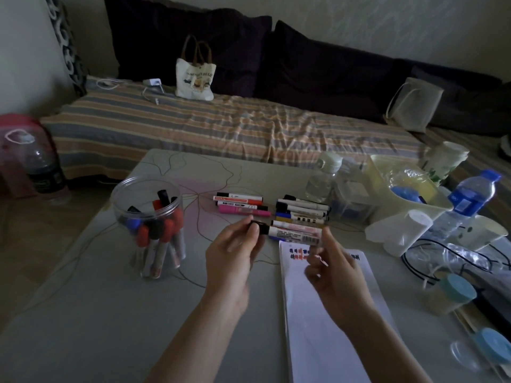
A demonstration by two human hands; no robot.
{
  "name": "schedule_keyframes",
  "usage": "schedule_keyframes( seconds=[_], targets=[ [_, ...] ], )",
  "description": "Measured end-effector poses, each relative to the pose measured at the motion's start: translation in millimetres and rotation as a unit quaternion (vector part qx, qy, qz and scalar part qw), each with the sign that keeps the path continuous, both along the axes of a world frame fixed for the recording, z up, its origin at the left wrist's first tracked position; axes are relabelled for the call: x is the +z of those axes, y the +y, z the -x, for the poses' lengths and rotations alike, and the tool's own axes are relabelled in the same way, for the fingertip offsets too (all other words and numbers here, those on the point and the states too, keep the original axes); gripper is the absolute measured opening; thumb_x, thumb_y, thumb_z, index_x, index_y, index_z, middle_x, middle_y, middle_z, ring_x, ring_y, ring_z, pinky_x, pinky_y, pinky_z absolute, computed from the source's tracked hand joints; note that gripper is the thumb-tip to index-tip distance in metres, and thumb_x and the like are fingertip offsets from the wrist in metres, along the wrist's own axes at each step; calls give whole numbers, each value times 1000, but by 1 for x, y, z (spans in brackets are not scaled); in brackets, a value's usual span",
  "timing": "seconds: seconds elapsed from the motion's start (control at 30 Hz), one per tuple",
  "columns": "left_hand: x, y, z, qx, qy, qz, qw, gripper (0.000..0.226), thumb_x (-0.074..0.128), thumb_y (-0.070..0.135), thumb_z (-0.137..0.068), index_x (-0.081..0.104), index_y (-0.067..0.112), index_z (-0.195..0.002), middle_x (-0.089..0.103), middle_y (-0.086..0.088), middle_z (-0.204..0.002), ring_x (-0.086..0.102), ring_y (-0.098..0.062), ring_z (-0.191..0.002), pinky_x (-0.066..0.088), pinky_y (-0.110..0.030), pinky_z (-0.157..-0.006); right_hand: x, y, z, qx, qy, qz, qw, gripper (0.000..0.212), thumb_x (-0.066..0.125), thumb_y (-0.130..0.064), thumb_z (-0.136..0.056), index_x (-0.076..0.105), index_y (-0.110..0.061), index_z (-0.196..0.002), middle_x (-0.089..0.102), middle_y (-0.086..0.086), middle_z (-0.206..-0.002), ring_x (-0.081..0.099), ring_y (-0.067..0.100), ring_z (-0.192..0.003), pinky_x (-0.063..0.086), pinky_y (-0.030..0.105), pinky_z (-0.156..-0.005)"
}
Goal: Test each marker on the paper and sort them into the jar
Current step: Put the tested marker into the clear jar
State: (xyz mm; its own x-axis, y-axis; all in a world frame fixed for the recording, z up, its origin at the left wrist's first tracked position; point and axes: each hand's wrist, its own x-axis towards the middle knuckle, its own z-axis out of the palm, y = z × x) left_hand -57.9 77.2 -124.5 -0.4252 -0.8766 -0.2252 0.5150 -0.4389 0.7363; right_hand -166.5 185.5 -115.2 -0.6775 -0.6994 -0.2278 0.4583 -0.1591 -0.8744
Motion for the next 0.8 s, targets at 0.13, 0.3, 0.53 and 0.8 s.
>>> schedule_keyframes(
  seconds=[0.13, 0.3, 0.53, 0.8],
  targets=[
    [-1, -5, -4, 84, -36, 89, 992, 16, 66, 1, -87, 70, 13, -95, 76, -4, -88, 72, -11, -84, 55, -18, -71, -5, 4, -6, 55, 179, -95, 978, 29, 65, -29, -80, 70, -7, -99, 71, 10, -84, 63, 17, -74, 53, 32, -73],
    [11, -12, -22, 126, -76, 221, 964, 18, 71, -2, -82, 69, 13, -91, 75, -5, -88, 72, -15, -85, 55, -24, -77, -3, -8, -21, 88, 304, -132, 939, 10, 66, -9, -87, 67, -9, -97, 76, 5, -87, 71, 22, -82, 59, 32, -76],
    [69, -42, -75, 212, -142, 337, 906, 16, 75, -2, -78, 65, 8, -87, 71, 8, -81, 68, 3, -75, 49, -11, -72, 13, -57, -54, 77, 405, -106, 905, 16, 74, -14, -84, 68, -26, -93, 74, -5, -84, 70, 12, -76, 53, 26, -67],
    [103, -108, -135, 306, -331, 440, 777, 16, 79, 8, -77, 64, 11, -80, 70, 4, -77, 67, -11, -74, 54, -28, -71, 11, -54, -62, 62, 404, -136, 902, 11, 68, -14, -89, 69, -21, -97, 74, -4, -79, 72, 12, -74, 59, 40, -75]
  ],
)
